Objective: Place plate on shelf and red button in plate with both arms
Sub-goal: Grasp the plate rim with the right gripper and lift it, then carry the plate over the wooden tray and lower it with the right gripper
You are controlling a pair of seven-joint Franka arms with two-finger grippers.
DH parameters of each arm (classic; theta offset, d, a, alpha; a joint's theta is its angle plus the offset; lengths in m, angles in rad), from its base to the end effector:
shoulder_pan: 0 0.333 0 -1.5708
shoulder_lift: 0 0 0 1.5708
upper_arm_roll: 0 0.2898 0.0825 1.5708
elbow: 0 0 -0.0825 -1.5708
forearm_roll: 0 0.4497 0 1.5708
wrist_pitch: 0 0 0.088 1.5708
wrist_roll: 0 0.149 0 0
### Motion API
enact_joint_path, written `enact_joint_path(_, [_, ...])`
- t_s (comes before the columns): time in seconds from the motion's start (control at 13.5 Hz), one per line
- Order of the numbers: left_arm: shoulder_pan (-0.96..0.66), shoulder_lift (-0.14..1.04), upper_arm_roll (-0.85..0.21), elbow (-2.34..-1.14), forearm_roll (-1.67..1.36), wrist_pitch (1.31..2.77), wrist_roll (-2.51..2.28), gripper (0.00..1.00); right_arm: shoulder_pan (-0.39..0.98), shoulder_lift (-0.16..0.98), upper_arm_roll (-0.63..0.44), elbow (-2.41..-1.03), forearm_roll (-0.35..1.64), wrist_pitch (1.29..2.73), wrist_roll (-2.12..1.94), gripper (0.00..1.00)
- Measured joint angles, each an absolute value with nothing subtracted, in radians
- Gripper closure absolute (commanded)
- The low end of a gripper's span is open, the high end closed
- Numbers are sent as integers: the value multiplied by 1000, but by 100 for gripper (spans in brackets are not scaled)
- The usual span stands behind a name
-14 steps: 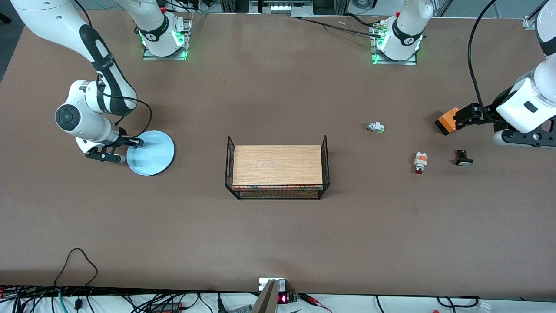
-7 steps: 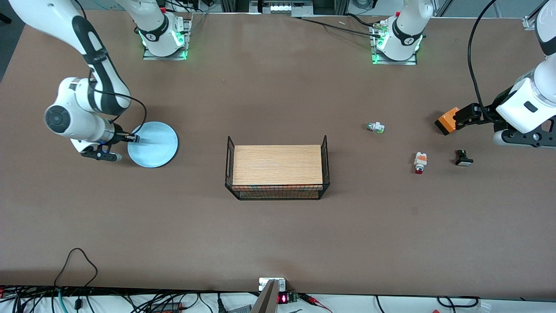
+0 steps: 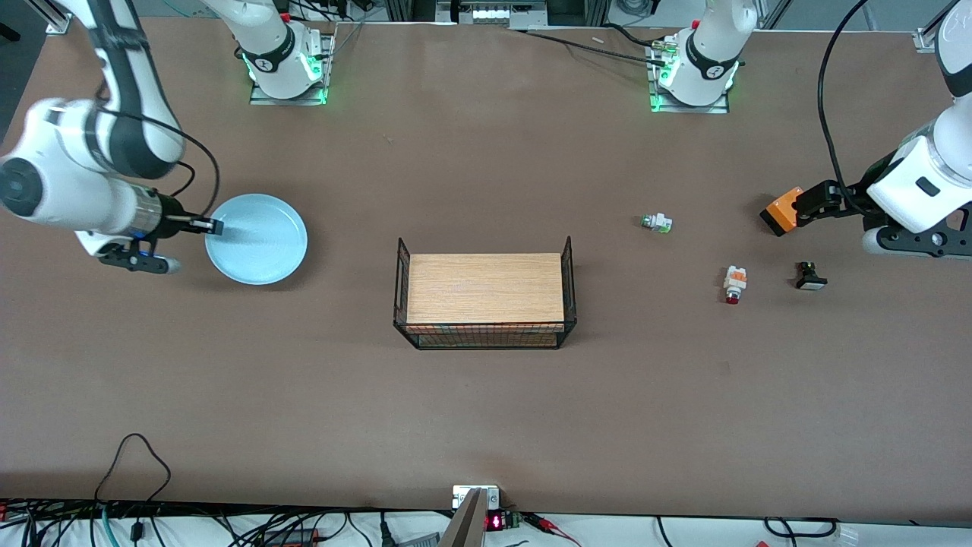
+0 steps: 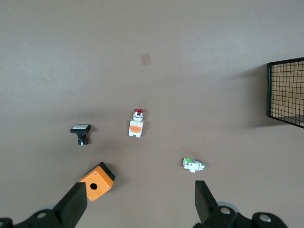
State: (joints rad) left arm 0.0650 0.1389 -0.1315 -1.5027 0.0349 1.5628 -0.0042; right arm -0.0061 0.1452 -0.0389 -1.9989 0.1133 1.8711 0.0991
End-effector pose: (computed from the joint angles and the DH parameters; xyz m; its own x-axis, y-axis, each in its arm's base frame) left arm 0.6512 -0.0342 0.5043 0.9951 -0.0619 -0.0775 -0.0634 -0.9978 -0.0170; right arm 0.5911 -0.0136 0.2666 0.9443 -0.1754 -0.2784 -0.2000 -0.9778 -0.0622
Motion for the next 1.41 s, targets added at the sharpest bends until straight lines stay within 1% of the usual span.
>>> enact_joint_path(0.3, [65,139,-132,-1503,35,1563,-4,0,14,136,-37,-1807,194,1682,189,100])
enact_joint_path(0.59, [65,139,-132,-1503,35,1563,-4,0,106,139,-31,-1644,264,1573,463,100])
enact_joint_path(0.89, [65,139,-132,-1503,35,1563,-4,0,204,165,-28,-1557,314,1563,673,100])
enact_joint_path(1.04, [65,139,-132,-1503,35,1563,-4,0,265,196,-27,-1526,333,1567,785,100])
enact_joint_path(1.19, [65,139,-132,-1503,35,1563,-4,0,335,240,-26,-1493,348,1607,895,100])
enact_joint_path(1.41, [65,139,-132,-1503,35,1563,-4,0,432,297,-25,-1468,350,1718,1038,100])
